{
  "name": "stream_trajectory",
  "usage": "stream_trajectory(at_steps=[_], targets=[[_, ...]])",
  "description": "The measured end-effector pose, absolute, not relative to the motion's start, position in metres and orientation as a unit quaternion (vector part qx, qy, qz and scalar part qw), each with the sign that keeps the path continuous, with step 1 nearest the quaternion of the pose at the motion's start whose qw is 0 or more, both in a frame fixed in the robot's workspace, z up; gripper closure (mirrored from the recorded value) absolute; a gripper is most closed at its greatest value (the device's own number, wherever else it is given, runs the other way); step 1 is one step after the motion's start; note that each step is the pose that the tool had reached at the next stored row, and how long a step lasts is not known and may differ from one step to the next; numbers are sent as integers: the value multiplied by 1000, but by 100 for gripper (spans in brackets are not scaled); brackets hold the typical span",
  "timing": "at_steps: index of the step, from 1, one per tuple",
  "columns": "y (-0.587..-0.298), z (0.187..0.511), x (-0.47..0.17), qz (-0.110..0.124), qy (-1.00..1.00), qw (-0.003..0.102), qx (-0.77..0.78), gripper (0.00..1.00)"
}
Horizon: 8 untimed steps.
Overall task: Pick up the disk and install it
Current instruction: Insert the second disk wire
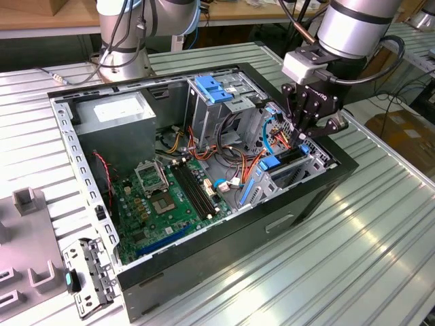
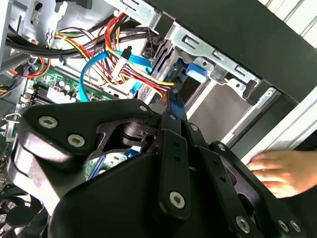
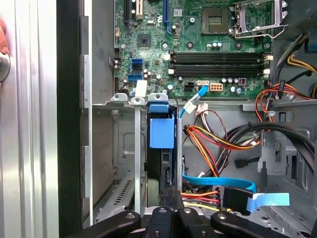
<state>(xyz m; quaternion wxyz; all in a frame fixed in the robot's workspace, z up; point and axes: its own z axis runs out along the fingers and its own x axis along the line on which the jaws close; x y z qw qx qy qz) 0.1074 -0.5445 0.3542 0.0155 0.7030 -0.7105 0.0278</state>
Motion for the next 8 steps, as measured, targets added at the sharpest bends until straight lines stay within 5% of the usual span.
stream_trajectory(at_steps=[8], targets=[[-544, 354, 107, 28, -710, 15, 703, 89]])
